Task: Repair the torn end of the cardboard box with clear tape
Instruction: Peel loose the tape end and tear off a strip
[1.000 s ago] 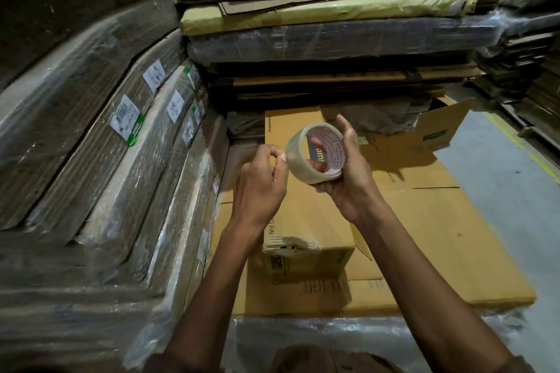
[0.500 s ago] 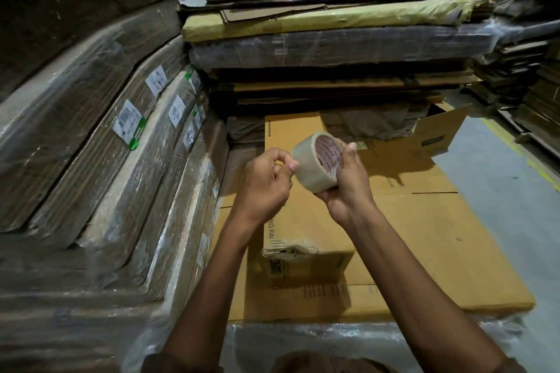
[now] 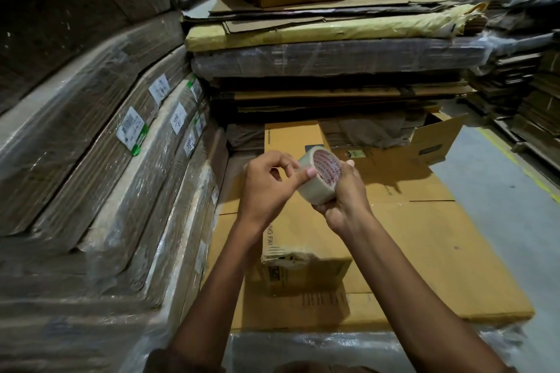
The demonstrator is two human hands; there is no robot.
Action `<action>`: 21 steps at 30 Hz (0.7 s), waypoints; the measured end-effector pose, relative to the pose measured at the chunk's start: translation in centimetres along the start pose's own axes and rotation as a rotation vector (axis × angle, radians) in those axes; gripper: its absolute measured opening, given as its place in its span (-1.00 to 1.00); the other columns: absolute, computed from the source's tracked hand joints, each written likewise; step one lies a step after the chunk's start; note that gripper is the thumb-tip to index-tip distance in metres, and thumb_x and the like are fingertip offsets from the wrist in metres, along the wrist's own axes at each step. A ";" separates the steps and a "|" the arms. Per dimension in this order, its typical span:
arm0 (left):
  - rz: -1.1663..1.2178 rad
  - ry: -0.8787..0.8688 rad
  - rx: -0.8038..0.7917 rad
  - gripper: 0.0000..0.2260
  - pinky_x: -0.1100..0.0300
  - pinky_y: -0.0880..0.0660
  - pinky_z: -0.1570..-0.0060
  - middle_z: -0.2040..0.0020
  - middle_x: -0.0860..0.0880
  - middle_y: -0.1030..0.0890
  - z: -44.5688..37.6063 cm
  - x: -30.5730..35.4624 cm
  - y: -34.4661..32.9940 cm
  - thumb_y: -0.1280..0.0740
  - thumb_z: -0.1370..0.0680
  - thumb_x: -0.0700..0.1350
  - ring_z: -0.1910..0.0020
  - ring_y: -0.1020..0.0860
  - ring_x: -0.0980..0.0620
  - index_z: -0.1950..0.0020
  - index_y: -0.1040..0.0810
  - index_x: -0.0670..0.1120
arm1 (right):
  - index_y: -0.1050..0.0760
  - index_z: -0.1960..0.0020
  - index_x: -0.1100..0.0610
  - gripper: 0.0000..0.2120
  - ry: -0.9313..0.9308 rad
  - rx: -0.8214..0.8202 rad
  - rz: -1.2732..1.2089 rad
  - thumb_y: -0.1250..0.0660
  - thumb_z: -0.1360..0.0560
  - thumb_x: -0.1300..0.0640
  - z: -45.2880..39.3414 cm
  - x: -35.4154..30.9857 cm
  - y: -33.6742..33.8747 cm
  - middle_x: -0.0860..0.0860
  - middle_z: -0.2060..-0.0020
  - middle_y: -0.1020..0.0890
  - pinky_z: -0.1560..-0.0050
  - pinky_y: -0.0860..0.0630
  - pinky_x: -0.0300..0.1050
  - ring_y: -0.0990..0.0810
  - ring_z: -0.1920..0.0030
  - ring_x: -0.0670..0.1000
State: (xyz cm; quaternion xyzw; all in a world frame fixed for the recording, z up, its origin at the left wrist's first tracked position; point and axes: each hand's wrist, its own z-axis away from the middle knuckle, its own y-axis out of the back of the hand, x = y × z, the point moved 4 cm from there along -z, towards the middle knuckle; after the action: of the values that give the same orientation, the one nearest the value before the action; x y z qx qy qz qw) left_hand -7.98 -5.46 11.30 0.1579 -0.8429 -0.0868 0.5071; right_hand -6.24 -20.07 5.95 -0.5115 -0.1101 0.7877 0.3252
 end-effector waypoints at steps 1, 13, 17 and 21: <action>0.056 0.023 -0.008 -0.77 -0.09 -0.59 0.21 0.18 -0.01 -0.68 -0.1 -0.2 0.0 -0.59 -0.43 -0.12 0.17 -0.64 -0.03 0.26 -0.58 -0.16 | -0.43 -0.36 0.03 -0.58 -0.011 0.001 -0.006 -0.02 -0.71 -0.19 0.0 0.1 0.0 0.20 -0.20 -0.62 0.38 -0.56 -0.12 -0.62 0.06 0.13; 0.070 0.170 -0.078 -0.84 0.28 -0.53 0.27 0.13 -0.03 -0.74 -0.7 -2.1 0.2 -0.51 -0.48 -0.26 0.21 -0.67 0.14 -0.05 -0.74 -0.12 | -0.40 -0.39 -0.09 -0.69 0.024 -0.069 0.088 -0.11 -0.70 -0.12 0.5 -0.4 0.5 0.13 -0.26 -0.58 0.17 -0.63 0.04 -0.56 -0.24 0.17; 0.180 0.194 0.027 -0.86 0.24 -0.52 0.38 0.12 -0.09 -0.75 -1.3 -2.9 1.4 -0.49 -0.52 -0.21 0.27 -0.66 0.10 -0.06 -0.73 -0.19 | -0.44 -0.41 -0.09 -0.62 0.118 -0.475 0.128 -0.33 -0.61 0.10 1.6 -1.6 0.1 0.10 -0.37 -0.46 -0.02 -0.64 0.04 -0.52 -0.31 0.22; 0.242 0.241 0.091 -0.90 0.27 -0.48 0.42 0.09 -0.09 -0.74 -2.2 -3.3 2.9 -0.47 -0.52 -0.24 0.26 -0.64 0.07 0.00 -0.71 -0.24 | -0.55 -0.15 -0.02 -0.70 0.504 -0.638 0.698 -0.50 -0.46 -0.01 1.6 -2.4 0.0 -0.10 -0.37 -0.41 -0.11 -0.60 0.06 -0.51 -0.31 0.19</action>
State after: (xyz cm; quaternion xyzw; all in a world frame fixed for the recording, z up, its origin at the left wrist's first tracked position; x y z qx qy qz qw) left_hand -5.06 -1.58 10.47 0.0874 -0.7920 0.0328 0.6034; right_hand -6.94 -21.31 8.48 -0.7644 -0.0859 0.6292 -0.1114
